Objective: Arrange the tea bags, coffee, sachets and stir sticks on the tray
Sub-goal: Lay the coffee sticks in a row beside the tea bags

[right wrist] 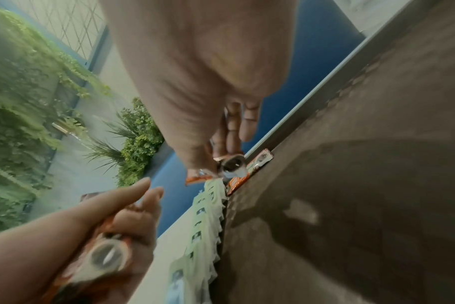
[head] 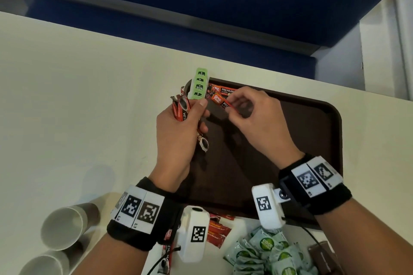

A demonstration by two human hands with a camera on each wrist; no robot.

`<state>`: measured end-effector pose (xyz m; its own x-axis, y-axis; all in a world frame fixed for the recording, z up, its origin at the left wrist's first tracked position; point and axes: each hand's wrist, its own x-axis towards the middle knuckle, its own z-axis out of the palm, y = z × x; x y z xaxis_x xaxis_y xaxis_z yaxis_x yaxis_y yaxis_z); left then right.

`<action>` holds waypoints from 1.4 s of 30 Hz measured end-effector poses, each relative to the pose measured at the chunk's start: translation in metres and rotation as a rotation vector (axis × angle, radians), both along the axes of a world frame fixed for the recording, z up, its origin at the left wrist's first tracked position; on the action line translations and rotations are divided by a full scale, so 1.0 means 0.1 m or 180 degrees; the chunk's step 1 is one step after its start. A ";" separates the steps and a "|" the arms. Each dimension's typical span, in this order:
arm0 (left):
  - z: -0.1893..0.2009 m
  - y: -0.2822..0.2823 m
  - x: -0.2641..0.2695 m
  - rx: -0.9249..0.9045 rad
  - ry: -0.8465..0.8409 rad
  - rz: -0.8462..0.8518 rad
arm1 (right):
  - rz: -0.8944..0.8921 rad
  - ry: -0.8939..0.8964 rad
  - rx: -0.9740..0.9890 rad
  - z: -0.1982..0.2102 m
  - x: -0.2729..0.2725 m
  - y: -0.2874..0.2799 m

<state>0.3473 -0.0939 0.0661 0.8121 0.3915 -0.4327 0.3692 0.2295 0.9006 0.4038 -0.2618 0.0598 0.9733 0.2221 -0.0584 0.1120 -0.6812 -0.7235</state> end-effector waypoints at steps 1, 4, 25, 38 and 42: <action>-0.01 0.02 -0.01 -0.0005 0.0020 0.0006 | 0.0035 0.0141 -0.0153 -0.05 0.07 -0.02; -0.01 0.04 -0.05 -0.0010 0.0069 -0.0029 | 0.0184 0.0338 -0.0726 -0.21 0.23 -0.04; -0.05 0.08 -0.07 -0.0052 0.0113 -0.0061 | 0.0358 -0.0614 -0.1509 -0.48 0.26 0.09; -0.10 0.10 -0.07 -0.0002 0.0110 -0.0123 | 0.0384 -0.0704 -0.1459 -0.48 0.27 0.13; -0.10 0.07 -0.07 0.0136 0.0098 -0.0241 | 0.0152 -0.0679 -0.1221 -0.40 0.23 0.08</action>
